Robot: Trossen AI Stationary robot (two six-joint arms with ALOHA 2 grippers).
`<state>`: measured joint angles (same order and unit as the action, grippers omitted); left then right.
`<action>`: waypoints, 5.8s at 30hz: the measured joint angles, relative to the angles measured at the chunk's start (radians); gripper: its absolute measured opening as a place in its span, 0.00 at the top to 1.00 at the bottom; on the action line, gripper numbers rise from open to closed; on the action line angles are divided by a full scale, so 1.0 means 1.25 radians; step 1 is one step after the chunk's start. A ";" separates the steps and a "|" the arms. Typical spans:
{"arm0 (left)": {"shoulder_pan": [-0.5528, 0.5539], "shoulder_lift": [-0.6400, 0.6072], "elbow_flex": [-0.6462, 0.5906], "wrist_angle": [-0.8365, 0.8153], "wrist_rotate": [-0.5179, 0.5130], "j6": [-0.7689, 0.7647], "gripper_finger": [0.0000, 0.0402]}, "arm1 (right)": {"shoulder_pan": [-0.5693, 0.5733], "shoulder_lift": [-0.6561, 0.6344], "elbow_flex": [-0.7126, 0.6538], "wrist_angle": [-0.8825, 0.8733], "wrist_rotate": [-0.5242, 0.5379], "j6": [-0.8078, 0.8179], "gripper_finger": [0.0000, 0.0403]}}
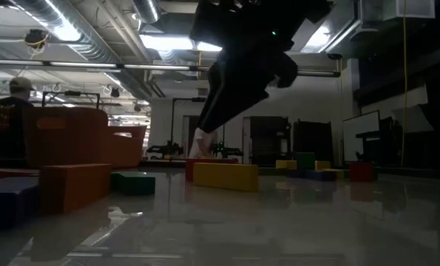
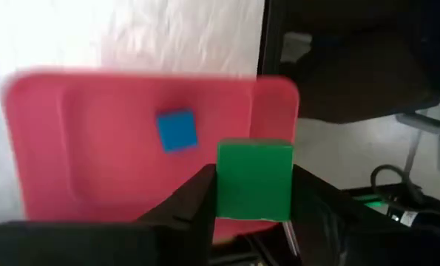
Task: Sort blocks by size
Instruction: Put the small green block into the red bin, then put the small red block into the red bin
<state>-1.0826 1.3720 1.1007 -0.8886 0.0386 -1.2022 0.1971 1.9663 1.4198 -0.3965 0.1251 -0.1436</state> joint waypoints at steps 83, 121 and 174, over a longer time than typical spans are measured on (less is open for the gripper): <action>0.032 0.047 0.000 -0.118 -0.276 0.111 0.74 | 0.056 0.153 0.294 0.050 0.207 -0.041 0.65; 0.186 -0.204 -0.001 -0.119 -0.734 0.102 0.53 | 0.047 0.152 0.367 0.185 0.249 -0.588 0.66; 0.274 -0.271 0.000 -0.046 -0.632 0.219 0.70 | 0.046 0.153 0.367 0.367 0.271 -0.717 0.43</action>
<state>-0.7395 1.0329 1.1004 -0.9462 -0.7513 -0.9291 0.2550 2.1571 1.8782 0.0620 0.4637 -1.0397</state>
